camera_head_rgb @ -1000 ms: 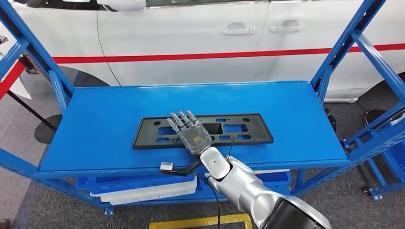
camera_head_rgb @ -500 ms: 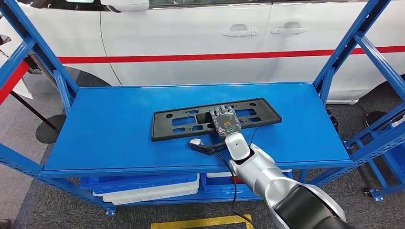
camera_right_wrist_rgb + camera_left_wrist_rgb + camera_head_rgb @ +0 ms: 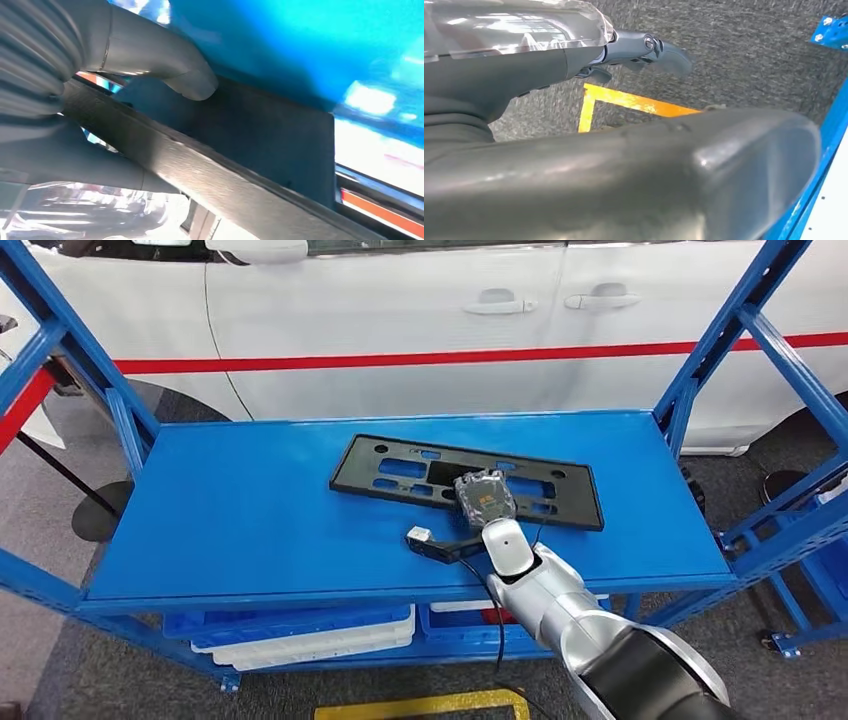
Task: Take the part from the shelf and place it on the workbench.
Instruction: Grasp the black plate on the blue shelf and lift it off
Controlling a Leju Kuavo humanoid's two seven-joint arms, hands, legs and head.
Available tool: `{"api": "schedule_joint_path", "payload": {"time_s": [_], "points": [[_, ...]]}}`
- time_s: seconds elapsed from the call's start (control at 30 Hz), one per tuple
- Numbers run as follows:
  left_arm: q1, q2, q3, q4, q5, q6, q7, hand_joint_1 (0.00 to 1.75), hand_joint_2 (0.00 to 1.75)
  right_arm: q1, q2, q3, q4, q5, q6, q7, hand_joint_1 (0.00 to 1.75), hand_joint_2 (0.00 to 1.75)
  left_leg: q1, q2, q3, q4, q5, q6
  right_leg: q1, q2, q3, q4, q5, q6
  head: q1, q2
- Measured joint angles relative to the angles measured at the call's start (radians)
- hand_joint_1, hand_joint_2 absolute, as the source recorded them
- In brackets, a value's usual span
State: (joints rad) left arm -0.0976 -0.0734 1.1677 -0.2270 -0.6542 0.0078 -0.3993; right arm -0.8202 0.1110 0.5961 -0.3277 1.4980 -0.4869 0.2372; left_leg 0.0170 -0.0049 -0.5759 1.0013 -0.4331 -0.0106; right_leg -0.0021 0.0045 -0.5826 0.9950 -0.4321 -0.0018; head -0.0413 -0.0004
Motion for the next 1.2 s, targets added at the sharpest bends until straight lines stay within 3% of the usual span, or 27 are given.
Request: {"api": "schedule_joint_path", "payload": {"time_s": [0.03,0.1,0.17,0.23,0.27,0.3,0.33,0.4,0.47,0.57,0.63,0.73,0.77,0.8,0.83,0.9,0.97,1.1,1.13,1.2], "points": [[0.0,0.0,0.0,0.0,-0.002,-0.001,-0.008,0.0,0.0,0.001,-0.001,-0.006,0.001,0.004,-0.005,-0.004,1.75,1.75,0.0,0.0,-0.002,-0.001,0.002,0.007,0.0,0.0,-0.001,0.0,0.001,0.005,0.0,0.0],[-0.002,0.0,-0.002,0.0,-0.005,-0.007,-0.027,0.0,0.87,0.002,-0.004,-0.018,0.002,0.012,-0.013,-0.013,1.75,1.75,0.002,0.001,0.0,-0.005,0.006,0.021,-0.003,0.001,-0.006,0.016,-0.013,0.015,0.0,0.0],[-0.006,0.0,-0.005,0.0,-0.007,-0.013,-0.049,0.0,1.75,0.005,-0.006,-0.03,0.002,0.015,-0.023,-0.023,1.75,1.75,0.004,0.003,0.0,-0.009,0.009,0.032,-0.005,0.001,-0.045,0.101,-0.066,0.023,0.0,0.0],[-0.007,0.0,-0.008,0.0,-0.009,-0.016,-0.069,0.0,1.75,0.014,-0.007,-0.043,0.003,0.017,-0.043,-0.04,1.75,1.75,0.002,0.003,-0.003,-0.009,0.009,0.036,-0.005,0.0,-0.112,0.241,-0.129,0.028,0.0,0.0],[-0.007,0.0,-0.01,0.0,-0.009,-0.018,-0.076,0.0,1.75,0.018,-0.008,-0.052,0.003,0.015,-0.059,-0.054,1.75,1.75,0.002,0.003,-0.004,-0.008,0.009,0.036,-0.005,0.0,-0.137,0.289,-0.141,0.029,0.0,0.0],[-0.007,0.0,-0.012,0.0,-0.009,-0.019,-0.081,0.0,1.75,0.021,-0.007,-0.061,0.003,0.008,-0.077,-0.074,1.75,1.75,0.002,0.002,-0.003,-0.007,0.009,0.036,-0.006,0.0,-0.144,0.301,-0.133,0.029,0.0,0.0],[-0.007,0.0,-0.014,0.0,-0.009,-0.019,-0.084,0.0,1.75,0.022,-0.006,-0.072,0.0,-0.002,-0.096,-0.099,1.75,1.75,0.002,0.002,-0.002,-0.006,0.008,0.035,-0.006,0.0,-0.131,0.27,-0.107,0.027,0.0,0.0],[-0.007,0.0,-0.018,0.0,-0.009,-0.021,-0.085,0.0,1.75,0.022,-0.002,-0.1,-0.013,-0.049,-0.138,-0.175,1.75,1.75,0.001,0.001,0.0,-0.003,0.004,0.03,-0.005,-0.001,-0.064,0.13,-0.035,0.02,0.0,0.0],[-0.008,0.001,-0.019,0.0,-0.008,-0.023,-0.089,0.0,1.75,0.023,0.005,-0.136,-0.04,-0.141,-0.175,-0.294,1.75,1.75,-0.002,0.001,-0.002,0.001,0.0,0.021,-0.002,0.0,-0.017,0.029,-0.002,0.011,0.0,0.0],[-0.008,0.003,-0.019,0.0,-0.005,-0.024,-0.103,0.0,1.75,0.04,0.021,-0.206,-0.126,-0.38,-0.171,-0.555,1.75,1.75,-0.001,0.002,-0.003,0.002,-0.003,0.003,0.002,0.001,-0.011,0.011,-0.002,-0.005,0.0,0.0],[-0.008,0.005,-0.019,0.0,-0.004,-0.025,-0.108,0.0,1.75,0.064,0.029,-0.248,-0.229,-0.588,-0.104,-0.723,1.75,1.75,0.002,0.002,-0.012,0.034,-0.029,-0.008,-0.001,-0.001,-0.004,0.003,0.0,-0.019,0.0,0.0],[-0.006,0.009,-0.019,0.0,-0.002,-0.032,-0.108,0.0,1.75,0.136,0.029,-0.271,-0.445,-0.922,0.079,-0.867,1.75,1.75,0.005,0.002,-0.088,0.214,-0.124,-0.019,-0.001,-0.004,0.001,-0.001,0.0,-0.029,0.0,0.0],[-0.005,0.011,-0.019,0.0,-0.001,-0.036,-0.108,0.0,1.75,0.168,0.025,-0.271,-0.526,-1.026,0.148,-0.891,1.75,1.75,0.005,0.002,-0.113,0.27,-0.144,-0.021,0.0,-0.004,0.001,0.0,0.0,-0.03,0.0,0.0],[-0.005,0.013,-0.019,0.0,0.001,-0.039,-0.108,0.0,1.75,0.204,0.018,-0.27,-0.615,-1.134,0.229,-0.909,1.75,1.75,0.005,0.002,-0.122,0.291,-0.144,-0.021,0.001,-0.004,0.001,0.0,-0.001,-0.03,0.0,0.0],[-0.004,0.015,-0.019,0.0,0.003,-0.042,-0.108,0.0,1.75,0.238,0.011,-0.268,-0.697,-1.232,0.303,-0.919,1.75,1.75,0.005,0.002,-0.113,0.273,-0.126,-0.019,0.002,-0.004,0.001,0.001,-0.001,-0.03,0.0,0.0],[-0.005,0.019,-0.019,0.0,0.009,-0.047,-0.11,0.0,1.75,0.292,-0.003,-0.264,-0.86,-1.417,0.448,-0.93,1.75,1.75,0.004,0.002,-0.05,0.142,-0.057,-0.011,0.002,-0.003,0.002,0.004,-0.004,-0.027,0.0,0.0],[-0.005,0.022,-0.017,0.0,0.017,-0.049,-0.116,0.0,1.75,0.325,-0.014,-0.262,-0.997,-1.59,0.595,-0.929,1.75,1.75,-0.001,0.001,0.004,0.03,-0.019,-0.001,0.005,-0.002,-0.001,0.008,-0.006,-0.02,0.0,0.0],[0.005,0.024,-0.005,0.0,0.033,-0.051,-0.14,0.0,1.75,0.37,-0.026,-0.259,-1.229,-1.845,0.845,-0.879,1.75,1.75,-0.004,0.001,0.012,-0.003,-0.013,0.016,0.005,0.0,-0.01,0.014,-0.007,0.001,0.0,0.0],[0.006,0.024,-0.001,0.0,0.035,-0.053,-0.145,0.0,1.75,0.379,-0.029,-0.256,-1.274,-1.87,0.875,-0.87,1.75,1.75,-0.002,0.002,0.014,-0.007,-0.01,0.022,0.005,0.0,-0.014,0.027,-0.019,0.006,0.0,0.0],[0.005,0.023,0.003,0.0,0.035,-0.055,-0.15,0.0,1.75,0.397,-0.035,-0.25,-1.348,-1.896,0.91,-0.862,1.75,1.75,0.002,0.003,0.016,-0.012,-0.003,0.033,0.002,0.0,-0.05,0.112,-0.076,0.015,0.0,0.0]]}}
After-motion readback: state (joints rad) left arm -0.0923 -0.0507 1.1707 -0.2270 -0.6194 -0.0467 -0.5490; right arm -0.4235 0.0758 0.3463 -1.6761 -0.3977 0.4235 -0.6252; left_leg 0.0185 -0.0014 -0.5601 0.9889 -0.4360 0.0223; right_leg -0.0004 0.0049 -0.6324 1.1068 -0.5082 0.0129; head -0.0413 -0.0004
